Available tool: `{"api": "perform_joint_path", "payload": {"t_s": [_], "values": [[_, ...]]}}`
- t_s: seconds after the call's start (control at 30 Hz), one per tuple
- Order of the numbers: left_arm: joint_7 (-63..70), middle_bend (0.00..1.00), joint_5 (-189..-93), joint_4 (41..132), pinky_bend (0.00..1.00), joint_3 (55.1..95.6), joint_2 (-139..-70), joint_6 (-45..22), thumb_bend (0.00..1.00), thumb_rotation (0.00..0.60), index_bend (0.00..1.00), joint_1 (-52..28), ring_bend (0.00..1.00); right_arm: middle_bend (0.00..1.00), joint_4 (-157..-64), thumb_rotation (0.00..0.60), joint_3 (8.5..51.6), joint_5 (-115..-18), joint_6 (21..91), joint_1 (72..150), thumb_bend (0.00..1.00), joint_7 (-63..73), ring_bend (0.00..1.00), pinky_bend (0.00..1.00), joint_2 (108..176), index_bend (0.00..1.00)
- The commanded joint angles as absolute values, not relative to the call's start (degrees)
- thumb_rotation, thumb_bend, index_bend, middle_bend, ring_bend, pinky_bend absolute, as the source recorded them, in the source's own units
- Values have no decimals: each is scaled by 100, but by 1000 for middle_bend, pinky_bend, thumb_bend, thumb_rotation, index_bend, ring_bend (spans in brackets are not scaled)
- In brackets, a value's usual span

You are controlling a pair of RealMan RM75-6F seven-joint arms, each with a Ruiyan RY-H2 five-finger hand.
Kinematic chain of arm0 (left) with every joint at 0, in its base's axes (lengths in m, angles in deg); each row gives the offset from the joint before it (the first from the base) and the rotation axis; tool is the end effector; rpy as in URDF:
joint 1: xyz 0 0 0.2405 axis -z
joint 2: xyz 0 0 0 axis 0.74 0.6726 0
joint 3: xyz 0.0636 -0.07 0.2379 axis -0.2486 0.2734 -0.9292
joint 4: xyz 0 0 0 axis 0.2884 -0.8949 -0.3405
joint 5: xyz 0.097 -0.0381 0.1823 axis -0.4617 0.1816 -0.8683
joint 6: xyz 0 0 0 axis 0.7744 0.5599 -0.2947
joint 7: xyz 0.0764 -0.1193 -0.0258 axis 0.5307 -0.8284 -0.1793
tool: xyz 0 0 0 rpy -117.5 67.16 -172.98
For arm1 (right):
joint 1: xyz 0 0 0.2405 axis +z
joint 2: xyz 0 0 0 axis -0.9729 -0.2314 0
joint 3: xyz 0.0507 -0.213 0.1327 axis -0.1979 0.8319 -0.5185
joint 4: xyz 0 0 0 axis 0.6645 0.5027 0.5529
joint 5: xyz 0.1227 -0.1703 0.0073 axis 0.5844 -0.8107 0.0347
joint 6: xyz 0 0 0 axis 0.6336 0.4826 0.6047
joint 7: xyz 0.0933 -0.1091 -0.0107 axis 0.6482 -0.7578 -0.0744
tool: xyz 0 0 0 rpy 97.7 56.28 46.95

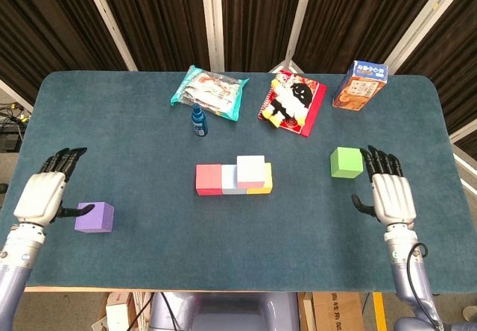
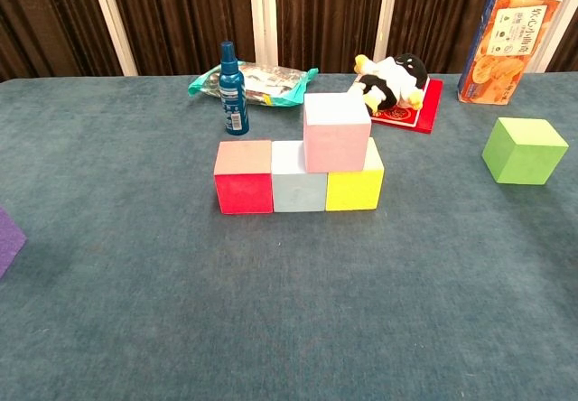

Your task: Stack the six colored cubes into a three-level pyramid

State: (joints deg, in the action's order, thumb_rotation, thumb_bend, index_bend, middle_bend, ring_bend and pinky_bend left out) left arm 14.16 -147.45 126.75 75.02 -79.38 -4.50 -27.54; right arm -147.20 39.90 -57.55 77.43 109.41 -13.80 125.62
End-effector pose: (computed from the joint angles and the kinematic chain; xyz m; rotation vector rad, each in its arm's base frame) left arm -0.2249 0.2534 0.1504 -1.4606 -1.0712 -0.9247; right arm -0.2116 -0.2761 0.1232 1.3604 -1.0283 0.8974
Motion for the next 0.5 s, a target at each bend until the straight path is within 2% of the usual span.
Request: {"api": "perform_joint_path", "payload": {"t_s": [0.03,0.17,0.5], "values": [[1673,174,-14650,12721,94,7348,-8005,-596,85,600,0,-2732,55,0,-14691,600,3864,-5813,7633,10860,321,-1257,0,0,12519,0],[1882,231,-14572,12772,108,7202,-7985,-756,85,600,0,-2713,66,0,-14677,600,3766,-5832,7503,10794,320,-1185,0,0,12503,0],[2452,207,-14552,12419,108,6830,-7890,-997,85,600,0,-2717,66,0,-14669,600,3566,-5924,7260,10635,321,-1103,0,0,12487,0]]}}
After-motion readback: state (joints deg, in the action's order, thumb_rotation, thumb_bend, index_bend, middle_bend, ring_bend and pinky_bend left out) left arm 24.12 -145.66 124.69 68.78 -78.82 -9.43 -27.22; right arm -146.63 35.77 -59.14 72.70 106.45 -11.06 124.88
